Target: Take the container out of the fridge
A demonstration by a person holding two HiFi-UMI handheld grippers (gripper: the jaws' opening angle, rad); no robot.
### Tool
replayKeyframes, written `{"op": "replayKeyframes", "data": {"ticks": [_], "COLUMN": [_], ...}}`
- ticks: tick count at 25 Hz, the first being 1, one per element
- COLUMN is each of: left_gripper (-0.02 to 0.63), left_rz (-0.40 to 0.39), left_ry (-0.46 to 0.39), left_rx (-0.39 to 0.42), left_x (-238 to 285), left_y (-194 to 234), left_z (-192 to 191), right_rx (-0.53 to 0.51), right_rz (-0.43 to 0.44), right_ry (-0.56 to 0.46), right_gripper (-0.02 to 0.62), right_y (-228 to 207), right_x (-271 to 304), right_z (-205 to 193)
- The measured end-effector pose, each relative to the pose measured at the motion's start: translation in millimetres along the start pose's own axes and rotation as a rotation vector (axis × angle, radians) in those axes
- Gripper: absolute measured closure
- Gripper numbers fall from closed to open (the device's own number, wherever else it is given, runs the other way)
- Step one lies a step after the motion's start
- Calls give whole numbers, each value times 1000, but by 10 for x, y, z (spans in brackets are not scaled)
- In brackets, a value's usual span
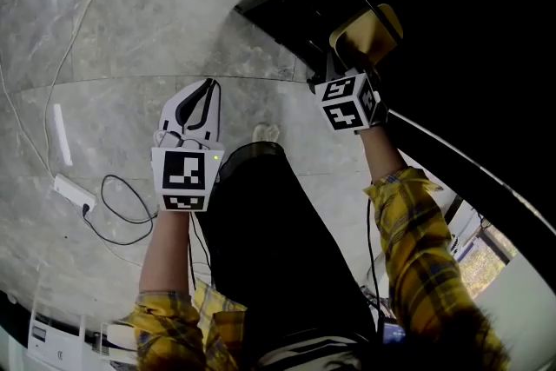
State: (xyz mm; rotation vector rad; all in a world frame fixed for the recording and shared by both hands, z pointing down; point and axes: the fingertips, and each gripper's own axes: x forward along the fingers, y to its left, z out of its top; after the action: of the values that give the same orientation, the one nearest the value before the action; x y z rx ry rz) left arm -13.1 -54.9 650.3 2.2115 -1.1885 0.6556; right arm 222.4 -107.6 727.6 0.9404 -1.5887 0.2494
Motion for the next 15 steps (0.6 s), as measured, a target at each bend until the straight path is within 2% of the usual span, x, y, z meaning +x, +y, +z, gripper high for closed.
{"op": "replayKeyframes", "data": {"ticks": [8,15], "left_gripper": [583,583], "left_rz": [46,52], "left_ry": [-26,-33], "left_rx": [12,10], "left_x": [-554,-1026], "left_y": [36,-104], "left_z": [386,569], "right_rx": [11,43], "right_rz": [54,73], "right_ry": [-24,-43], "right_gripper": [565,565], "right_y": [241,442], "right_x": [-530,-1033], "right_z": [132,180]}}
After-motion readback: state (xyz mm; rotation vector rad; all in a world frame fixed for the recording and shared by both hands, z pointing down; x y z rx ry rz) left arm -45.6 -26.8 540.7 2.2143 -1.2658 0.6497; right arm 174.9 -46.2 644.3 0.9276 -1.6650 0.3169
